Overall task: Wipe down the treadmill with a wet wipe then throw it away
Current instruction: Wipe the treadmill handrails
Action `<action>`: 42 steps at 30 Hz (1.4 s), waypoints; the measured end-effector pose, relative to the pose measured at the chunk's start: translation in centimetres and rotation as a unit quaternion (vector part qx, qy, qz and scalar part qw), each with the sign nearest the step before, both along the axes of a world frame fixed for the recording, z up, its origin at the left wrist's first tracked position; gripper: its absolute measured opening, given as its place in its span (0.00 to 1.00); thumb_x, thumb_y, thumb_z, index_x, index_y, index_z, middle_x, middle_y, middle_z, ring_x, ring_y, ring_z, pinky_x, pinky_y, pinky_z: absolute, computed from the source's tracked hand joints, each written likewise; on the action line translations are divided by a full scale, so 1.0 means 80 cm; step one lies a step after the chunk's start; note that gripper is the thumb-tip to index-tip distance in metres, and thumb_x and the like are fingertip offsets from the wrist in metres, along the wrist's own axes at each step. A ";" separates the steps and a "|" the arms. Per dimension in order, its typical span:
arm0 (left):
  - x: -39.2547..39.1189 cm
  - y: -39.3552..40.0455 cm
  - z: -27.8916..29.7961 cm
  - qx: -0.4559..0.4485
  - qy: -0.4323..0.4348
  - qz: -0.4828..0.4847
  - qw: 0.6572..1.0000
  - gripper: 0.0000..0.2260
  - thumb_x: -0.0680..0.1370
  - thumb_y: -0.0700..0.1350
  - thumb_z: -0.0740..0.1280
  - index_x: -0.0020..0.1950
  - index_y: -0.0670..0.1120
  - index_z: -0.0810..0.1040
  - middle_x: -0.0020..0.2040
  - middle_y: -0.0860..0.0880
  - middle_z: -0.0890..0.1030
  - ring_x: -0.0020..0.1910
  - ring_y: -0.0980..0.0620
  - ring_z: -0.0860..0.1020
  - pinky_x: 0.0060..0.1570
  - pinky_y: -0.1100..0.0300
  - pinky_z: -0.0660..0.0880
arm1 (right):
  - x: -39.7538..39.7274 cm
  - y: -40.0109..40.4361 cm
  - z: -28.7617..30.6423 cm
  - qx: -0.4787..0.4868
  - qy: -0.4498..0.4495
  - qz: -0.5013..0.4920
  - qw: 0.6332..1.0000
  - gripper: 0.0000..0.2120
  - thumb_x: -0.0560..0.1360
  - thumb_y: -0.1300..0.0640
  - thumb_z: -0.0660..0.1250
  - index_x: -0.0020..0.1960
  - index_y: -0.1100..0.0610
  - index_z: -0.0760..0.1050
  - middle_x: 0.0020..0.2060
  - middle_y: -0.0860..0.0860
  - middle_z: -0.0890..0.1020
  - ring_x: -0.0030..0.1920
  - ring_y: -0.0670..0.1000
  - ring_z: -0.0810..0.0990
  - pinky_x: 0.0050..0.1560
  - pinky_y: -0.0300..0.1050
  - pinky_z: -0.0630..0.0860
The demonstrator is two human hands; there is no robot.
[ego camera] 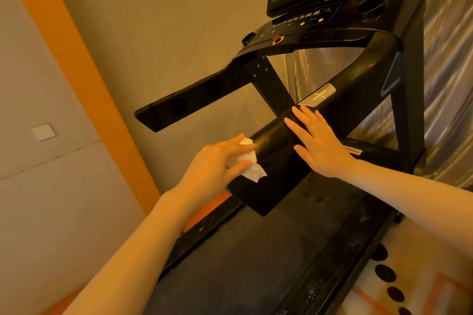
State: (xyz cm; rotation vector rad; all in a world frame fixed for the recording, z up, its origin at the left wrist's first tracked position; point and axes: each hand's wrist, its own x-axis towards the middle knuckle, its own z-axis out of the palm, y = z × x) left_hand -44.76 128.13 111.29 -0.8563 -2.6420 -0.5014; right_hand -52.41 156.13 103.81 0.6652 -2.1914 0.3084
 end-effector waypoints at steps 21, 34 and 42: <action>0.016 -0.014 0.006 -0.104 0.006 -0.025 0.994 0.21 0.82 0.53 0.59 0.75 0.56 0.64 0.79 0.57 0.56 0.72 0.52 0.67 0.63 0.65 0.66 | 0.008 0.009 0.011 0.042 -0.014 -0.001 0.999 0.28 0.81 0.41 0.49 0.78 0.52 0.58 0.78 0.55 0.58 0.78 0.57 0.52 0.76 0.59 0.51; 0.000 -0.013 0.027 -0.221 0.027 -0.123 0.967 0.23 0.80 0.56 0.58 0.75 0.56 0.64 0.77 0.59 0.54 0.76 0.58 0.54 0.68 0.67 0.58 | 0.004 0.014 0.010 0.056 -0.009 0.003 0.998 0.27 0.81 0.43 0.50 0.78 0.51 0.57 0.78 0.55 0.57 0.78 0.56 0.51 0.76 0.56 0.49; -0.017 0.047 0.054 -0.348 0.044 -0.153 0.924 0.23 0.82 0.49 0.60 0.77 0.52 0.62 0.79 0.55 0.53 0.79 0.54 0.49 0.72 0.61 0.54 | 0.005 0.011 0.004 0.045 0.010 0.004 0.999 0.28 0.81 0.41 0.51 0.78 0.51 0.56 0.78 0.56 0.55 0.79 0.57 0.50 0.76 0.56 0.49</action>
